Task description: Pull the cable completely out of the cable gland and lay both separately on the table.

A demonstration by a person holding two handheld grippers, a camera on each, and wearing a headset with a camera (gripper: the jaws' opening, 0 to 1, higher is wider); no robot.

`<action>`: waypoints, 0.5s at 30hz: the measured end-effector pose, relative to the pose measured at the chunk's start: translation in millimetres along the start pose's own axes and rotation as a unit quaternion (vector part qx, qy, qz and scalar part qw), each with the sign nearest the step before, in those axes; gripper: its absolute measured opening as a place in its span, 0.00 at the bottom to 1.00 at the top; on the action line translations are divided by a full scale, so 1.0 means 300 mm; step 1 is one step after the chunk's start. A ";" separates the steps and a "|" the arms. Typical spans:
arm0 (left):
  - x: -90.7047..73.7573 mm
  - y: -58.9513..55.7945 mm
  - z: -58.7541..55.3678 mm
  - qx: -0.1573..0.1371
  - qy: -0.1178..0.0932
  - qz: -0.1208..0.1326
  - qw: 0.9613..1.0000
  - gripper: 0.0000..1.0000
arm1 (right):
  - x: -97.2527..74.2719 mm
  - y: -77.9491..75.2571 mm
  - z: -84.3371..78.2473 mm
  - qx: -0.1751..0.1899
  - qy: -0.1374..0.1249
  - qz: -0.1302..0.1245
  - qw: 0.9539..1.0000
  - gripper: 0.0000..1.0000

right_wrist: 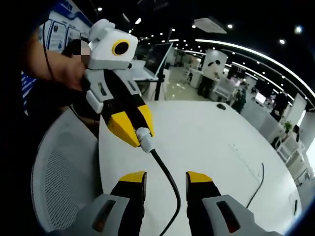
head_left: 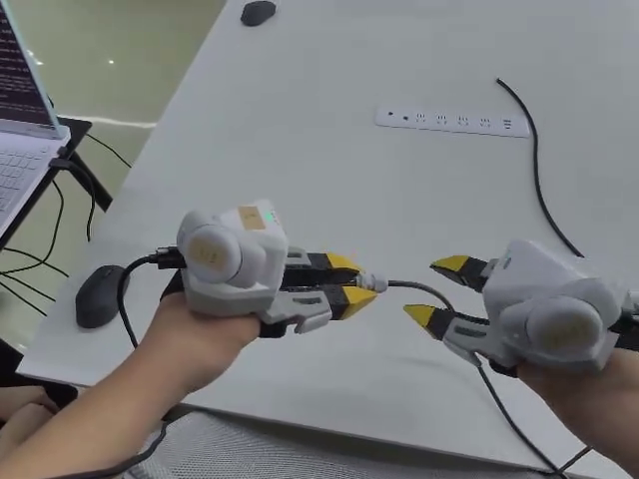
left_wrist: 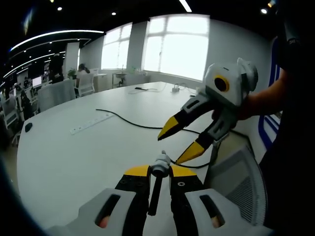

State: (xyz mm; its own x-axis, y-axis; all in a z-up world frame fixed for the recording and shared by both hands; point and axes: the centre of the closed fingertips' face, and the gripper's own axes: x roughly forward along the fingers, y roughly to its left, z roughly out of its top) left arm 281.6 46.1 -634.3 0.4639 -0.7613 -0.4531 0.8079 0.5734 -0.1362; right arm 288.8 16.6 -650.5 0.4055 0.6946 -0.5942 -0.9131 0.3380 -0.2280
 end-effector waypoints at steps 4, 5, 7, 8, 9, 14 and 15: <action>0.004 -0.008 0.001 0.000 0.000 -0.001 1.000 0.15 | 0.022 0.016 0.032 -0.038 -0.004 0.005 0.999 0.24; 0.006 -0.009 0.001 0.000 -0.001 -0.001 1.000 0.15 | 0.026 0.018 0.033 -0.052 0.000 0.006 0.999 0.22; 0.007 -0.012 0.003 -0.001 -0.001 -0.002 1.000 0.15 | 0.029 0.024 0.039 -0.066 0.000 0.008 0.998 0.17; 0.008 -0.014 0.004 -0.001 -0.001 -0.002 1.000 0.15 | 0.030 0.027 0.041 -0.070 0.000 0.010 0.998 0.16; 0.009 -0.015 0.005 -0.001 -0.002 -0.003 1.000 0.15 | 0.030 0.030 0.042 -0.074 -0.001 0.011 0.997 0.14; 0.011 -0.022 0.001 -0.002 0.000 -0.003 1.000 0.15 | 0.037 0.040 0.029 -0.091 0.007 0.018 0.996 0.06; 0.011 -0.024 -0.001 -0.001 0.002 -0.003 1.000 0.15 | 0.034 0.039 0.031 -0.093 0.005 0.016 0.995 0.04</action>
State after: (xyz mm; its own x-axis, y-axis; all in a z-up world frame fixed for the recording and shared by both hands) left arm 277.0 39.7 -635.1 0.4578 -0.7639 -0.4549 0.8097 0.5695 -0.1416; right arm 282.6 33.6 -652.2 0.3760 0.6962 -0.6115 -0.9181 0.1907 -0.3473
